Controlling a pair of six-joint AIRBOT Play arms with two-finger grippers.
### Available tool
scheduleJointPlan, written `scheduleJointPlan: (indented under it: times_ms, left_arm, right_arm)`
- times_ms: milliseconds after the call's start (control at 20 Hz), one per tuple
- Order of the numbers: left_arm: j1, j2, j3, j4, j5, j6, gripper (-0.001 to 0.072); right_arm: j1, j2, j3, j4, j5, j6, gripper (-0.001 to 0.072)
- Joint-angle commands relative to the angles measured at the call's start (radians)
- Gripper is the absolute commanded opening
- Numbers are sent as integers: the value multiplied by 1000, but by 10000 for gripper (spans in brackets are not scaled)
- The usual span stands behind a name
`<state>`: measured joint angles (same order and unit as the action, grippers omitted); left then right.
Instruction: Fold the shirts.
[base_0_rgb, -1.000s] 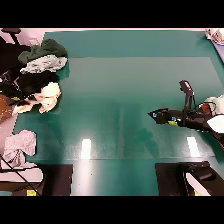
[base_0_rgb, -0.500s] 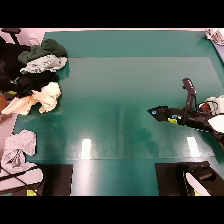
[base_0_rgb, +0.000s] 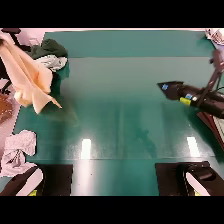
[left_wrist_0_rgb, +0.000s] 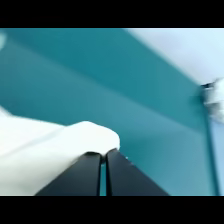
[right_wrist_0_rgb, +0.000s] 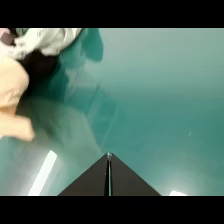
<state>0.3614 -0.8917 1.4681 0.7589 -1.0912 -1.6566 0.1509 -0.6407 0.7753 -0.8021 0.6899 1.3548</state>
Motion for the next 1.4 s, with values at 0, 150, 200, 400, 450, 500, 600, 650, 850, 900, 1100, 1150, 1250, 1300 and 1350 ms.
scheduleJointPlan:
  times_ms: [0, 150, 200, 400, 450, 500, 600, 650, 850, 900, 1100, 1150, 1250, 1300, 1350]
  left_arm:
    - [0, 22, 134, -205, -2, 15, 26]
    - [-24, 21, 200, -352, 31, 15, 25]
    - [-67, 21, 211, -358, 72, 15, 25]
    - [-395, -30, 212, -325, 266, 16, 25]
    - [-490, -63, 212, -299, 297, 16, 25]
    - [-589, -106, 212, -270, 328, 16, 25]
    - [-757, -198, 212, -217, 399, 16, 25]
    - [-829, -251, 213, -217, 445, 15, 25]
    - [-1022, -441, 274, -324, 573, 18, 25]
    - [-1059, -481, 344, -361, 566, 52, 25]
    - [-1117, -558, 654, -329, 614, 146, 25]
    - [-1109, -555, 663, -329, 639, 144, 25]
    - [-1089, -558, 650, -326, 607, 137, 25]
    - [-1088, -559, 630, -323, 555, 139, 25]
    - [-1082, -559, 601, -308, 491, 139, 25]
  right_arm:
    - [-82, 0, 68, -36, -45, 0, 19]
    - [-237, 0, 119, -27, 10, 0, 19]
    - [-291, 0, 135, -27, 17, 2, 19]
    - [-469, 0, 206, -26, 60, 15, 19]
    - [-497, 0, 224, -26, 65, 14, 19]
    - [-516, 0, 240, -28, 63, 14, 18]
    - [-536, 0, 268, -28, 60, 14, 19]
    - [-536, 0, 280, -29, 60, 14, 19]
    - [-536, 0, 321, -40, 43, 13, 18]
    - [-536, 0, 329, -40, 38, 13, 19]
    - [-537, 1, 329, -72, -45, 13, 18]
    - [-537, 1, 329, -90, -69, 13, 18]
    - [-537, 1, 329, -90, -108, 13, 18]
    - [-537, 1, 329, -90, -119, 13, 18]
    - [-537, 1, 329, -91, -123, 13, 18]
